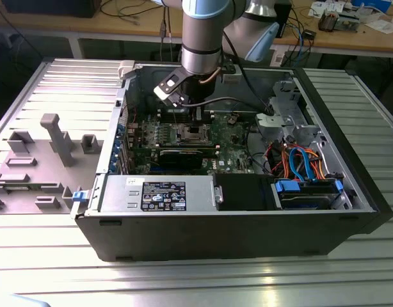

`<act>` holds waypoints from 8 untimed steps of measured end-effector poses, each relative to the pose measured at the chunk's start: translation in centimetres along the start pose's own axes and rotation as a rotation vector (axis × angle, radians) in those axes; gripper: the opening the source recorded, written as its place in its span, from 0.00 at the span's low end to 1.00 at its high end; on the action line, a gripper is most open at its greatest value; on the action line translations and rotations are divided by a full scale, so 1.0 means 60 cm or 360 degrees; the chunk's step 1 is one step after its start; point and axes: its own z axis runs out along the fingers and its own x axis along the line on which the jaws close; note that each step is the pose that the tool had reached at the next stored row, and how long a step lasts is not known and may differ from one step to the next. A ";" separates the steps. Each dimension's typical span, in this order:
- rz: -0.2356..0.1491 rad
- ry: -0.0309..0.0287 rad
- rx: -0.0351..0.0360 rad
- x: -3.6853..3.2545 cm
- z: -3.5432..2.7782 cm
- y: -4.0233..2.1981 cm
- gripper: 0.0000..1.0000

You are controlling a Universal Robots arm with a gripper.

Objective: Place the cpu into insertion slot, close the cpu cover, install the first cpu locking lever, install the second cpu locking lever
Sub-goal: 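Close the cpu cover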

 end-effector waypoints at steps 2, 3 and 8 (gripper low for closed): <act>0.0000 0.00001 0.0000 0.000 0.000 -0.003 0.11; 0.0000 0.00000 0.0000 0.000 0.000 -0.006 0.11; 0.0000 -0.00003 0.0000 0.001 0.002 -0.015 0.11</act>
